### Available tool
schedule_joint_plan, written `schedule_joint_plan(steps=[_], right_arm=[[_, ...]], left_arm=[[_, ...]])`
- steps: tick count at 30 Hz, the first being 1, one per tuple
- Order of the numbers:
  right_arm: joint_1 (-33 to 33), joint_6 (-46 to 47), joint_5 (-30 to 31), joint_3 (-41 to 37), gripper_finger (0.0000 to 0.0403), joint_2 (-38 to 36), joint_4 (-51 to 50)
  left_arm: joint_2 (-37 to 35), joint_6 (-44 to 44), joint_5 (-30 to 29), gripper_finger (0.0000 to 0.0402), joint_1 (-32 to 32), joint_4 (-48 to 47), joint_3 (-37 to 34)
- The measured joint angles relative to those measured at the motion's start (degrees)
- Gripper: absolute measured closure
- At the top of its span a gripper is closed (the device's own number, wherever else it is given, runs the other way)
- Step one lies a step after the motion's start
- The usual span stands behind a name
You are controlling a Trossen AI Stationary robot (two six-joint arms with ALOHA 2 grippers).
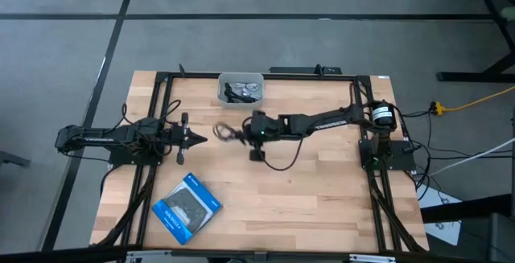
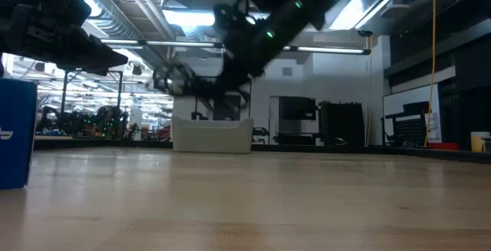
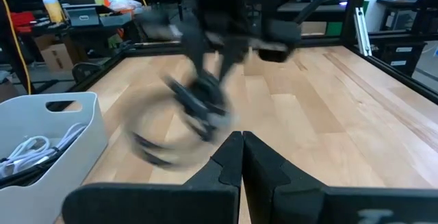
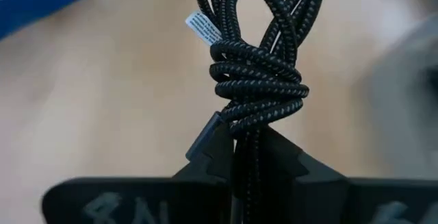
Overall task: Pick and place USB-C Cables
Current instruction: Put the black charger cable into the white bin
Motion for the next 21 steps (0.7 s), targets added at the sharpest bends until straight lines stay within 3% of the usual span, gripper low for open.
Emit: schedule_joint_plan(steps=[4, 7, 12, 15, 21], right_arm=[[-0.1, -6.4, 13.6, 5.6, 0.0360, -0.1, -0.5], [-1.3, -12.2, 16.2, 9.8, 0.0360, -0.1, -0.8], [-5.9, -15.2, 12.9, 17.1, 0.0360, -0.2, -8.2], [-10.3, -11.8, 11.5, 20.2, 0.0360, -0.3, -14.9], [-19.0, -6.2, -8.6, 21.4, 0.0360, 0.4, -18.8]], left_arm=[[0.0, 0.2, -0.9, 0.0402, 0.0, -0.1, 0.0], [0.0, 1.5, -1.3, 0.0401, 0.0, -0.1, 0.0], [0.0, 1.5, -1.4, 0.0401, 0.0, -0.1, 0.0], [0.0, 1.5, -1.4, 0.0401, 0.0, -0.1, 0.0], [0.0, 1.8, -1.4, 0.0401, 0.0, 0.0, 0.0]])
